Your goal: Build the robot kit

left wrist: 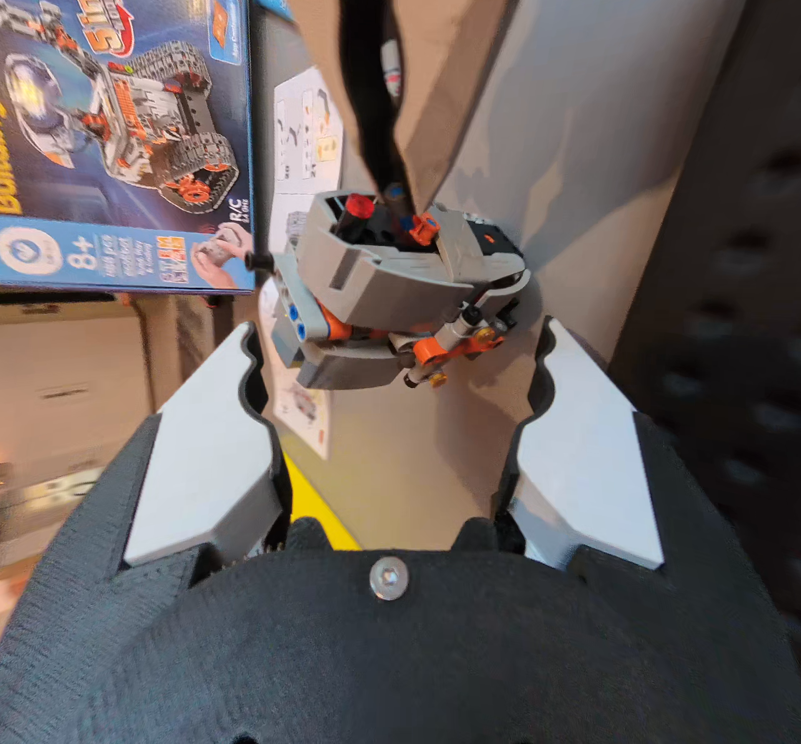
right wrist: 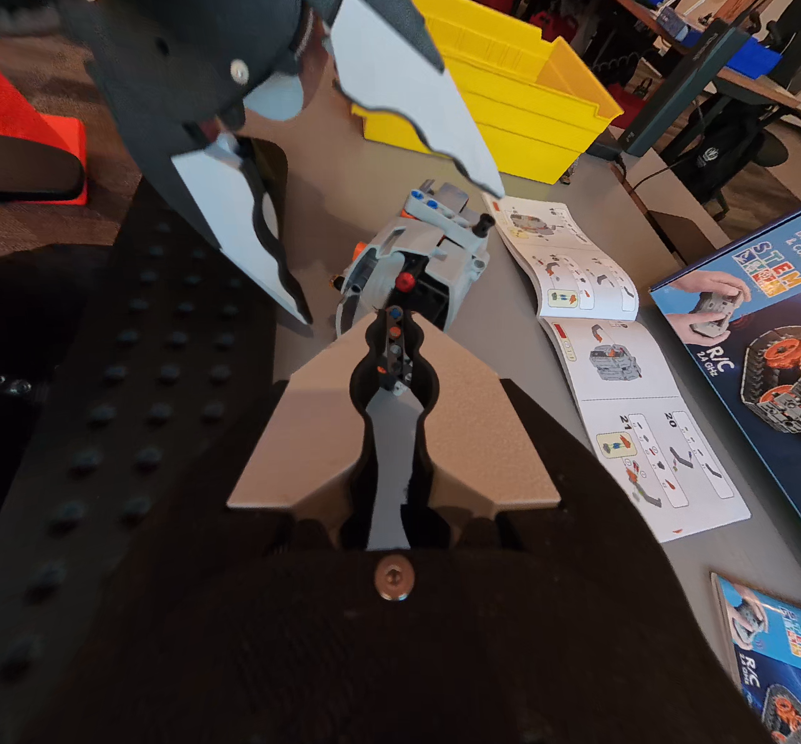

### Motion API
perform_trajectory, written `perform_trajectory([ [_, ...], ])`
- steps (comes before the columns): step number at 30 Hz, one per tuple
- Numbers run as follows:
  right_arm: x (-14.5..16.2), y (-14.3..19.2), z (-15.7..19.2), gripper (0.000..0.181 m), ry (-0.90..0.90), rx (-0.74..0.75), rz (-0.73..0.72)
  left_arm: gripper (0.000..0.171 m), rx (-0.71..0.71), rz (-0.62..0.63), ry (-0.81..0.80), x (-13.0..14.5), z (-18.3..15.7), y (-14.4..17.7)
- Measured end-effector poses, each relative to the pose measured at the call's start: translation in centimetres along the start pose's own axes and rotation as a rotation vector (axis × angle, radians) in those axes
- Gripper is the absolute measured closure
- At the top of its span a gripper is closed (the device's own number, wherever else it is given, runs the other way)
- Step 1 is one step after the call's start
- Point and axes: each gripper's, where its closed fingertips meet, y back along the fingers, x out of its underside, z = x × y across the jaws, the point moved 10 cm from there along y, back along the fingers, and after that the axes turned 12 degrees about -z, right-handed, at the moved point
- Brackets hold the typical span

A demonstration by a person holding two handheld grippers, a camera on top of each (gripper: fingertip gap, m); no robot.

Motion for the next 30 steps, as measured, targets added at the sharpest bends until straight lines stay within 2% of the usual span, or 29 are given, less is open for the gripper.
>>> perform_trajectory([
  [3,0.1,0.1,0.3,0.174,0.028,0.006,0.004,0.047,-0.009,-0.121,0.257,0.7,0.6,1.3],
  [6,0.2,0.2,0.4,0.174,0.041,0.009,0.006,0.047,0.007,-0.397,0.682,2.2,0.9,2.7],
  [9,0.4,0.3,0.2,0.174,0.027,0.017,-0.003,0.053,0.016,-0.579,0.934,4.0,0.6,1.8],
  [12,0.3,0.5,0.0,0.174,0.024,0.034,-0.014,0.061,-0.014,-0.613,0.998,4.3,0.4,0.3],
  [14,0.4,0.7,0.0,0.174,0.023,0.042,-0.018,0.078,-0.048,-0.603,1.006,3.9,0.5,0.0],
  [17,0.4,0.7,0.0,0.174,0.024,0.045,-0.017,0.09,-0.035,-0.591,0.982,3.4,0.3,-0.5],
  [20,0.4,0.6,0.1,0.174,0.029,0.046,-0.012,0.087,-0.004,-0.543,0.975,3.3,0.2,-1.1],
  [23,0.3,0.6,0.0,0.174,0.041,0.054,-0.011,0.087,0.035,-0.566,1.013,3.6,0.8,-1.4],
  [27,-1.0,0.8,-0.8,0.174,0.089,0.096,-0.051,0.088,0.16,-0.651,1.182,5.5,2.3,-2.0],
  [30,-2.3,0.2,-1.9,0.175,0.174,0.115,-0.042,0.088,0.35,-0.728,1.343,7.4,3.2,-2.9],
])
